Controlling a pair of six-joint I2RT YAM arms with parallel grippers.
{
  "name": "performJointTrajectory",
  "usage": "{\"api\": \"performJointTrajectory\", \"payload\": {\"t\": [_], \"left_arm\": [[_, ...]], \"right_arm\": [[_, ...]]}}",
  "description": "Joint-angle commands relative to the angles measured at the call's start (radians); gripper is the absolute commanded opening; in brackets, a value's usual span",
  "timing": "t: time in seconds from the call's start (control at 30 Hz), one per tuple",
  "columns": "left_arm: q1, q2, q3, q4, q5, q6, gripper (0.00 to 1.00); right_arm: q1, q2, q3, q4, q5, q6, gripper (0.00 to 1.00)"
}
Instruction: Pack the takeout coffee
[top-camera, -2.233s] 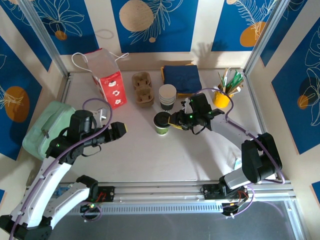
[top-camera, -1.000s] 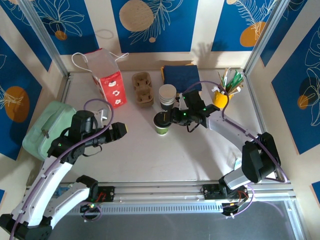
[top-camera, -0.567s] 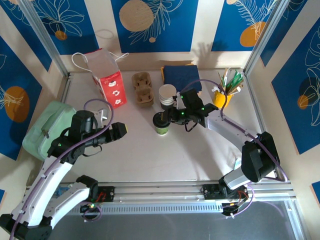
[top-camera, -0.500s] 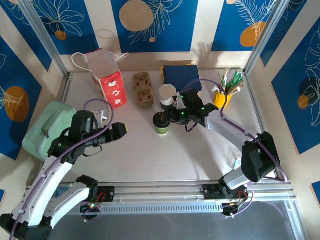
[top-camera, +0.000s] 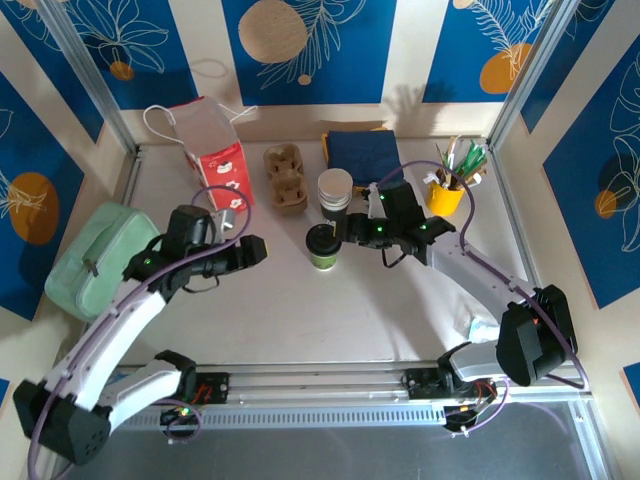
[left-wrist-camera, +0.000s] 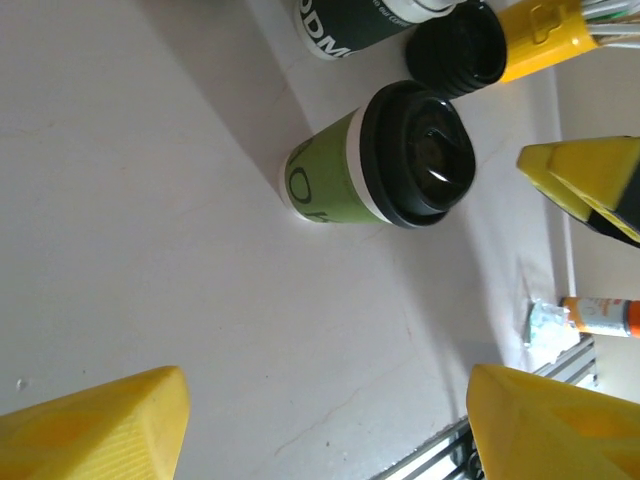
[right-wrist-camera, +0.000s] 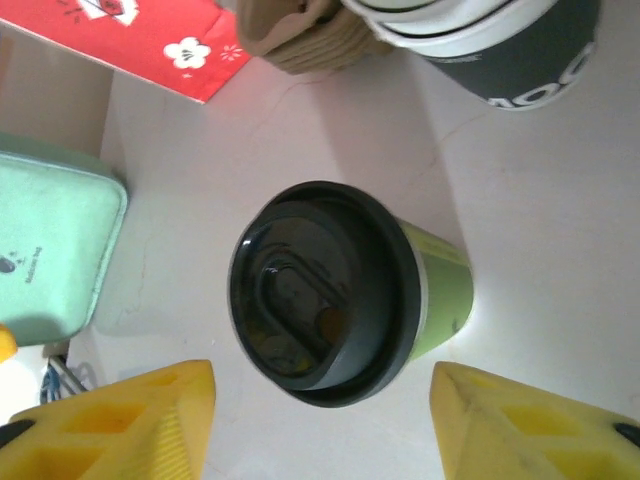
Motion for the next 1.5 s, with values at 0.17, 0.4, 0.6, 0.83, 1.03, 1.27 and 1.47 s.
{"api": "performJointTrajectory", "payload": {"t": [0.17,0.4,0.6,0.83,1.03,1.27,1.47], "left_arm": [[-0.072,0.166,0.062,0.259,0.015,0.086,0.76],[-0.084,0.326,0.116,0.327,0.147,0.162,0.76],[-0.086,0.426,0.136,0.386,0.187,0.166,0.78],[-0.086,0.513,0.18,0.419,0.217,0.161,0.74],[-0.086,0.576,0.206,0.431,0.217,0.167,0.71],[-0.084,0.624,0.213,0.438,0.213,0.17,0.65],[-0.083,0.637,0.218,0.433,0.21,0.172,0.63]], "right_arm": [[-0.013,-0.022,-0.093,0.144,-0.016,0.025,0.62],[-0.015,0.018,-0.145,0.235,-0.056,-0.008,0.62],[-0.013,0.043,-0.172,0.309,-0.108,-0.019,0.62],[-0.015,0.07,-0.167,0.305,-0.078,-0.012,0.61],[-0.022,0.097,-0.154,0.299,-0.063,-0.001,0.59],[-0.025,0.104,-0.149,0.3,-0.053,0.002,0.59],[-0.025,0.1,-0.155,0.312,-0.06,-0.001,0.59]]}}
